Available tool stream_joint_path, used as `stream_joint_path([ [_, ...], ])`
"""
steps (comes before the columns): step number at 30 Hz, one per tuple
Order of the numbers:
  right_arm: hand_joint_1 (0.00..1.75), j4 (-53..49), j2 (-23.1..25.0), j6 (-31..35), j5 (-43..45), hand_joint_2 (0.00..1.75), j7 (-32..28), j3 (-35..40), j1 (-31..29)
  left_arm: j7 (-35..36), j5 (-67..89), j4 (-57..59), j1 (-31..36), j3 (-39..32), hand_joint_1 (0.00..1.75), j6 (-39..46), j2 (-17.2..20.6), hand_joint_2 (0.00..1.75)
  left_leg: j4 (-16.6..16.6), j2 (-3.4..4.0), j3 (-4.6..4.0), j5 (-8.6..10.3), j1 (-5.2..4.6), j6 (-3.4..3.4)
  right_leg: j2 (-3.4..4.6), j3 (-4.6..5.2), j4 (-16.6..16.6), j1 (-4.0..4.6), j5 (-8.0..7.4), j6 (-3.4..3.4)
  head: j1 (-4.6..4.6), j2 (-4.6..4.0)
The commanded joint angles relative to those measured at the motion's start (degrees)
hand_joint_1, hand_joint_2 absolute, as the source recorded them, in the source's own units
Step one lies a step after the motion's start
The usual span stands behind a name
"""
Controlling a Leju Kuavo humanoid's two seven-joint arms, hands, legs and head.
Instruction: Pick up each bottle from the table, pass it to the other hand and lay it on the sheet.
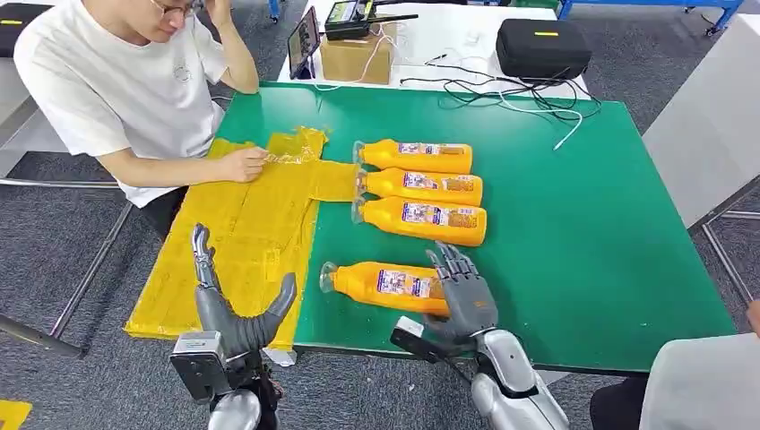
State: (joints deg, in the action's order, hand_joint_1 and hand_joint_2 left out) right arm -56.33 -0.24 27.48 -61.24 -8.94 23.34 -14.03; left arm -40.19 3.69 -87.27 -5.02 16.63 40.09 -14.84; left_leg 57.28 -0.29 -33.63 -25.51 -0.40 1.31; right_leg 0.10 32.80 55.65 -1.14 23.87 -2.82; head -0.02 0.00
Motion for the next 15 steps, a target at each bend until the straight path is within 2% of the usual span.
stream_joint_path([
  [1, 0.00, 9.53, 0.62, -5.94, -1.22, 1.75, 5.06, 5.35, -5.89, 0.19, 0.14, 0.95, 0.81, 0.37, 0.00, -0.09, 0.85, 1.75, -0.02, 0.06, 0.11, -0.04, 0.06, -0.08, 0.04, -0.10, -0.03, 0.07, 0.02, 0.10, 0.02, 0.00],
  [5, 0.00, 10.66, -0.24, -8.65, -3.54, 1.75, 8.86, 6.69, -7.14, 0.19, 0.72, 1.07, 0.62, 0.27, 0.00, -0.09, 0.88, 1.75, -0.03, 0.10, 0.16, -0.05, 0.06, -0.08, 0.07, -0.15, -0.06, 0.07, 0.01, 0.10, 0.00, 0.02],
  [10, 0.00, 11.88, -0.56, -13.08, -7.61, 1.75, 17.17, 7.72, -8.84, 0.19, 1.78, 0.88, -0.21, -0.54, 0.00, -0.09, 0.46, 1.75, -0.02, 0.05, 0.15, -0.03, 0.06, -0.07, 0.02, -0.14, -0.05, 0.06, 0.01, 0.09, 0.02, 0.00],
  [11, 0.00, 11.88, -0.56, -13.08, -7.61, 1.75, 17.17, 7.72, -8.84, 0.19, 1.78, 0.88, -0.21, -0.54, 0.00, -0.09, 0.46, 1.75, -0.02, 0.09, 0.20, -0.05, 0.09, -0.10, 0.05, -0.19, -0.06, 0.10, 0.01, 0.12, 0.00, 0.00],
  [12, 0.21, 11.98, -0.36, -13.76, -7.58, 1.75, 17.96, 7.52, -9.05, 0.19, 1.81, 1.11, -0.32, -0.44, 0.00, -0.09, 0.48, 1.75, -0.02, 0.04, 0.20, -0.03, 0.07, -0.07, 0.01, -0.21, -0.06, 0.07, 0.01, 0.10, 0.02, 0.00],
  [13, 1.34, 11.66, -0.31, -14.18, -8.04, 1.75, 19.14, 7.50, -8.99, 0.19, 2.35, 1.43, -0.41, -0.79, 0.00, -0.09, 0.22, 1.75, -0.02, 0.02, 0.28, -0.04, 0.10, -0.11, -0.02, -0.29, -0.08, 0.11, 0.02, 0.14, 0.02, 0.00],
  [15, 1.75, 11.24, -0.13, -16.29, -7.10, 1.75, 20.01, 6.94, -8.77, 0.19, 3.42, 1.25, -0.61, -1.18, 0.00, -0.09, -0.08, 1.75, -0.01, -0.01, 0.33, -0.02, 0.08, -0.10, -0.05, -0.33, -0.06, 0.09, 0.02, 0.13, 0.02, 0.00],
])
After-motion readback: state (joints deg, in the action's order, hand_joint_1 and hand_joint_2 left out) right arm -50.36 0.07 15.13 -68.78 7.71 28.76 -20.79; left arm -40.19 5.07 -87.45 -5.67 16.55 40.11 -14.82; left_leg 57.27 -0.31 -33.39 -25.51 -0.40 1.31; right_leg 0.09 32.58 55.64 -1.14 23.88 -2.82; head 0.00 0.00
